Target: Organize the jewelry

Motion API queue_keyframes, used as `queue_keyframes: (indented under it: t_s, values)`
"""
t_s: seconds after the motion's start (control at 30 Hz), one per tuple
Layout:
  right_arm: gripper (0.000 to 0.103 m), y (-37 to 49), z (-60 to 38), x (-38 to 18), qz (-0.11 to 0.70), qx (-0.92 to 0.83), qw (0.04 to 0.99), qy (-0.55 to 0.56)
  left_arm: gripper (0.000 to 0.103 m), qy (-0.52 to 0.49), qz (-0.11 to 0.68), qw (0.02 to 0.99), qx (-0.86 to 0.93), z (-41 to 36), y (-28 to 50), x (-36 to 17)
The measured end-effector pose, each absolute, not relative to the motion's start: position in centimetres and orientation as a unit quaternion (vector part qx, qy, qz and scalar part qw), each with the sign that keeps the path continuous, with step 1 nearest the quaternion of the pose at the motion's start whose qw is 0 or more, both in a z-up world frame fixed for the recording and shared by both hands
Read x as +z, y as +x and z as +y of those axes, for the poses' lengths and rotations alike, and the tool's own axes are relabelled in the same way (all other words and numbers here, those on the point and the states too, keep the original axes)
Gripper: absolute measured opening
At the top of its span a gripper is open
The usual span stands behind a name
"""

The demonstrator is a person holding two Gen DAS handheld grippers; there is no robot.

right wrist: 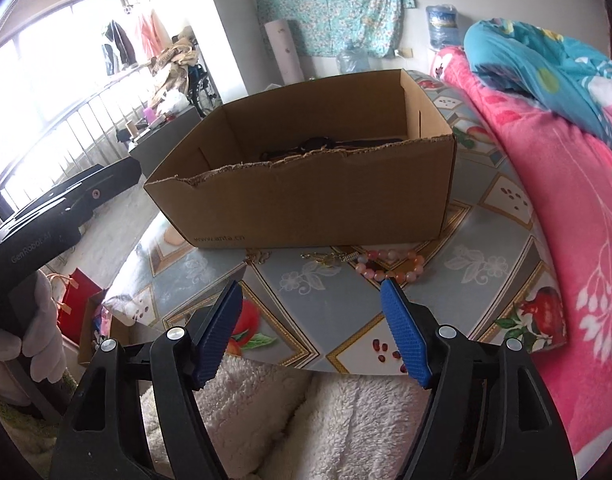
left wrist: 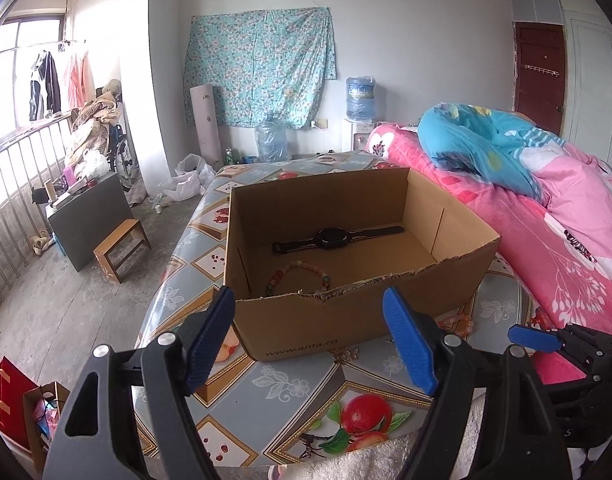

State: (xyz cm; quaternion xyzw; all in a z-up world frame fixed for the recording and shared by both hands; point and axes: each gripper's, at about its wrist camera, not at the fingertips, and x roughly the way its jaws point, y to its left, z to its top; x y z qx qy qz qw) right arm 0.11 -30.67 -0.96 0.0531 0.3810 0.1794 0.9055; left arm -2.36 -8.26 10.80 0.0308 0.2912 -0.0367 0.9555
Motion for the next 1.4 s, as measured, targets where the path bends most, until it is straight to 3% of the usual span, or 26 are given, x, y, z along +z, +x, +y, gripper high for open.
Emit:
queue_keyframes:
  t_s: [0.3, 0.57, 0.8, 1.4]
  values:
    - [0.071, -0.6, -28.6, -4.5, 0.392, 0.141, 0.909, 0.03, 0.075, 0.052, 0.301, 0.952, -0.036, -7.7, -2.9, 9.3]
    - [0.072, -6.1, -27.8, -8.1, 0.282, 0.11, 0.952, 0.038, 0.075, 0.058, 0.317, 0.946, -0.043, -6.5, -3.2, 7.7]
    - [0.095, -12.0, -27.8, -8.1, 0.17, 0.07, 0.982, 0.042, 0.075, 0.041, 0.31, 0.949, -0.048, -5.3, -3.4, 7.8]
    - [0.095, -12.9, -27.5, -7.7, 0.162, 0.076, 0.984, 0.025, 0.075, 0.026, 0.302, 0.952, -0.051, -4.1, -4.5, 7.9]
